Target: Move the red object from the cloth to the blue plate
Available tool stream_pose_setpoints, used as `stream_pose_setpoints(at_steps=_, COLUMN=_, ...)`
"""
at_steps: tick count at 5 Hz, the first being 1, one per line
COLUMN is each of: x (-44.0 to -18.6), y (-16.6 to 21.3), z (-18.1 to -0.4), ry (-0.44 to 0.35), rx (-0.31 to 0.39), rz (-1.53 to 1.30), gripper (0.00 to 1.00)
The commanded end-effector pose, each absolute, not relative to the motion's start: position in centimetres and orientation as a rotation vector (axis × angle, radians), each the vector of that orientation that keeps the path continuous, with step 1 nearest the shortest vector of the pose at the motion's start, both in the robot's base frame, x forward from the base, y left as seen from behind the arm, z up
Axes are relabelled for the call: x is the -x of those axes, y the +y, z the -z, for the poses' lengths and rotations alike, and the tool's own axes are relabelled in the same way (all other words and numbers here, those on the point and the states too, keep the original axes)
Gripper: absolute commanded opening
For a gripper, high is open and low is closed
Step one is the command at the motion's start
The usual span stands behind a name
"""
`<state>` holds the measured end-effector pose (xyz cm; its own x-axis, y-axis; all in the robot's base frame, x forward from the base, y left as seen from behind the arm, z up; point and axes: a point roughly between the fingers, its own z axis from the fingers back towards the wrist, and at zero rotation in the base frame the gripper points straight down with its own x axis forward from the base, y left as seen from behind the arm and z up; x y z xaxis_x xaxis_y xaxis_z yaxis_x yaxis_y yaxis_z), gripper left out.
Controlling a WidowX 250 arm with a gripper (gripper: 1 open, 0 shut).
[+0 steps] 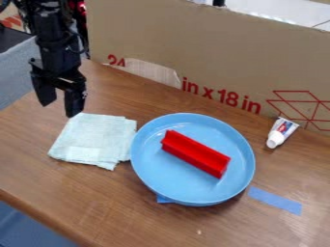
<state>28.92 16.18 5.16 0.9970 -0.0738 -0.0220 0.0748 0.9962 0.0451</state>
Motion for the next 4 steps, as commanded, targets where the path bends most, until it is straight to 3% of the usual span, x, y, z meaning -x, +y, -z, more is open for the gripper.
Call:
stream_pose_setpoints(at_steps=1, x=-29.6, y=15.5, z=-7.5, ry=-0.070, rx=-0.077, rz=0.091, gripper=1.00)
stream_pose_setpoints(at_steps=4, x=-27.5, y=13.9, z=-7.0, ry=-0.066, rx=-0.054, rz=0.114, gripper=1.00)
